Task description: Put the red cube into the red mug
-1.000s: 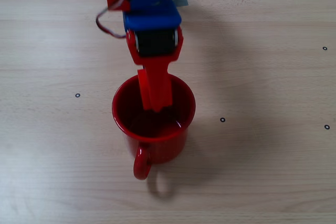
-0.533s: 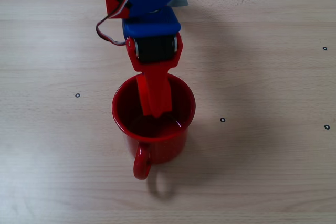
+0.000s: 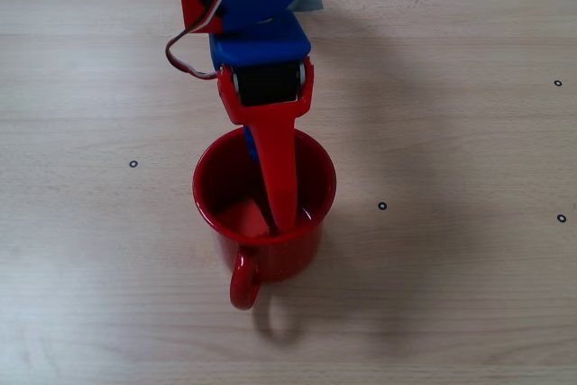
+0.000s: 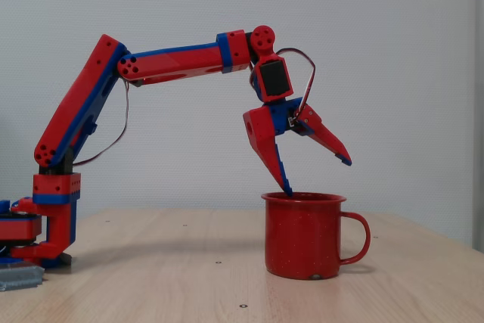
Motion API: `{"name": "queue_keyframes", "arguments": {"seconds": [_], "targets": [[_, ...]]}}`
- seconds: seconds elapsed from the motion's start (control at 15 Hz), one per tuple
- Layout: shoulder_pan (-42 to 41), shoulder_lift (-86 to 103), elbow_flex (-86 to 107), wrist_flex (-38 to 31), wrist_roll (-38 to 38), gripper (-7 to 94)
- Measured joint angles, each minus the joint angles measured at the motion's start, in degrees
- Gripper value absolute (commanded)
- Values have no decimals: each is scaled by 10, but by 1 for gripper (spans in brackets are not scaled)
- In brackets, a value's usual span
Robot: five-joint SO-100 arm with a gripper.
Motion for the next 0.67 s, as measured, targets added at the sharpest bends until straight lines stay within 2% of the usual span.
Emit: {"name": "queue_keyframes", "arguments": {"seconds": [0.13, 0.2, 0.33, 0.67], "targets": [[2, 1, 6, 0, -4, 40], [2, 1, 11, 0, -4, 31], [4, 11, 29, 0, -4, 1], [28, 98, 36, 0, 12, 0]]}}
